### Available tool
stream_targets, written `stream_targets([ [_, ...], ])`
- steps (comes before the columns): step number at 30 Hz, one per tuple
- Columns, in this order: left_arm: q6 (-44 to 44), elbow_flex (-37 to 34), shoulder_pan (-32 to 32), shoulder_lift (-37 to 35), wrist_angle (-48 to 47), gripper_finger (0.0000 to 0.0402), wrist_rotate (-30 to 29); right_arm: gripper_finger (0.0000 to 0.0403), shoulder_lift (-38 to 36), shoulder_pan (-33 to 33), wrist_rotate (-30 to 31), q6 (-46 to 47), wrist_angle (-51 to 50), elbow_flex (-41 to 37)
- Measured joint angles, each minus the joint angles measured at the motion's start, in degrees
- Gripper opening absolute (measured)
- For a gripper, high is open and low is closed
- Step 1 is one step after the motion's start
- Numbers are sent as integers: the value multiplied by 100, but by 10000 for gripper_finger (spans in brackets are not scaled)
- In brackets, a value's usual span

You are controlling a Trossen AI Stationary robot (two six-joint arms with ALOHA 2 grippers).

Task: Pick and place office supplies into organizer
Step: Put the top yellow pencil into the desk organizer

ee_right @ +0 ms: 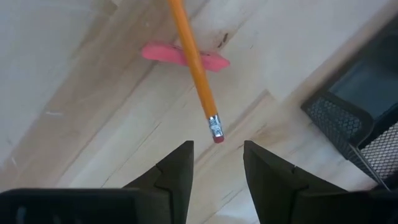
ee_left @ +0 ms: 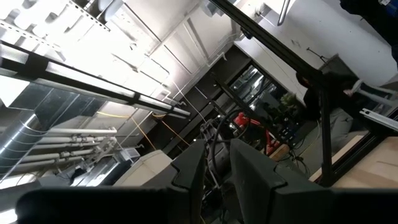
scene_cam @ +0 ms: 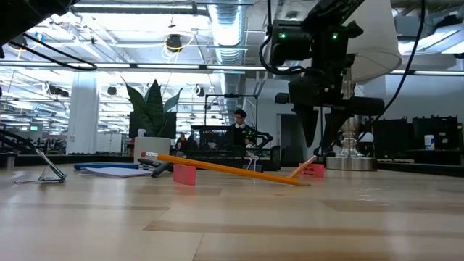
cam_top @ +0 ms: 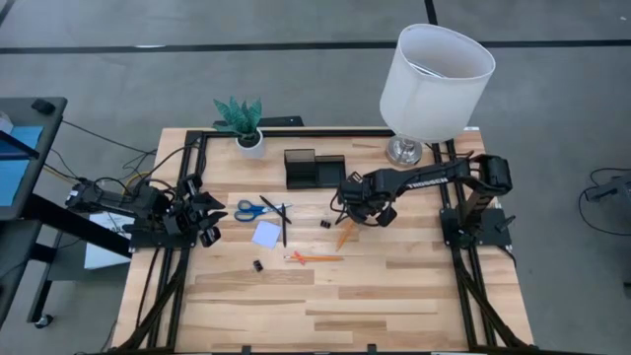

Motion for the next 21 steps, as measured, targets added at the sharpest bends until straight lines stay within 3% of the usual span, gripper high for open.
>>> stream_targets([
  [7,3,0,-1,1,2,71,-16,134,402,-9,-26,-102,29,-4],
  [21,9,0,0,1,-23,71,-90,134,402,-61,35,-166,81,28],
])
